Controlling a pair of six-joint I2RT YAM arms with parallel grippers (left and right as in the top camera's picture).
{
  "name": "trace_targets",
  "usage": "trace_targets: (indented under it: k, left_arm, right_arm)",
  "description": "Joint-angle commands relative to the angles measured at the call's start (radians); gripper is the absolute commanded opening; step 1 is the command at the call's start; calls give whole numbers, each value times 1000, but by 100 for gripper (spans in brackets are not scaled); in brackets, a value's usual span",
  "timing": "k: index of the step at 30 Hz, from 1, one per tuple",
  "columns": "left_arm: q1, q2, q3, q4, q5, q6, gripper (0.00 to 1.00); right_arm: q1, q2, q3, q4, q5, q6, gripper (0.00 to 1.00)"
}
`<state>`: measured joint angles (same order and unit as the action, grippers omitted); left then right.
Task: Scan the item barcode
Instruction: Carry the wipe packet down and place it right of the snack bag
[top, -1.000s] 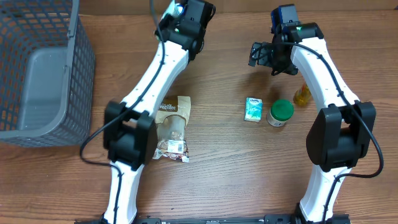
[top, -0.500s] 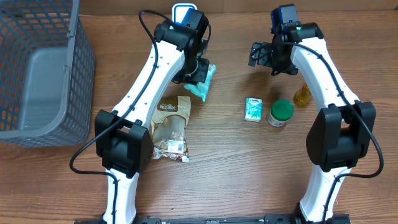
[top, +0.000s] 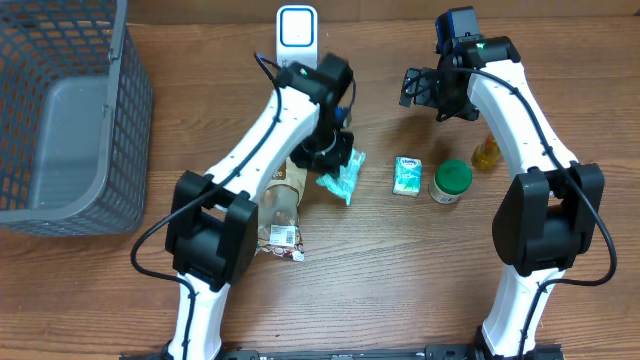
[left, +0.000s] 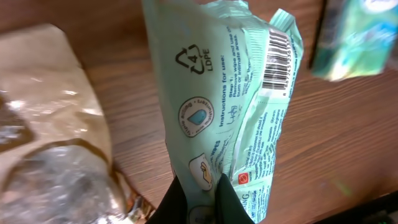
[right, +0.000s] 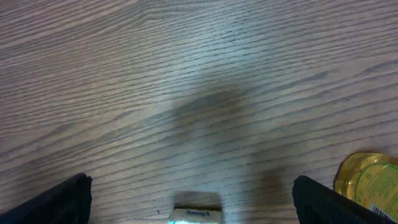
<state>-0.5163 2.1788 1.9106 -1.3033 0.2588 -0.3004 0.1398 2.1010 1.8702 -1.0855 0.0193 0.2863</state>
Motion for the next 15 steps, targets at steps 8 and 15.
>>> trace_targets:
  k: [8,15]
  left_arm:
    - [-114,-7,-206,194,80,-113,4]
    - [-193,-7,-249,319,80,-258,7]
  right_arm:
    - [3,-27,15,3,13,-7,100]
    - [3,-27,15,3,13,-7,100]
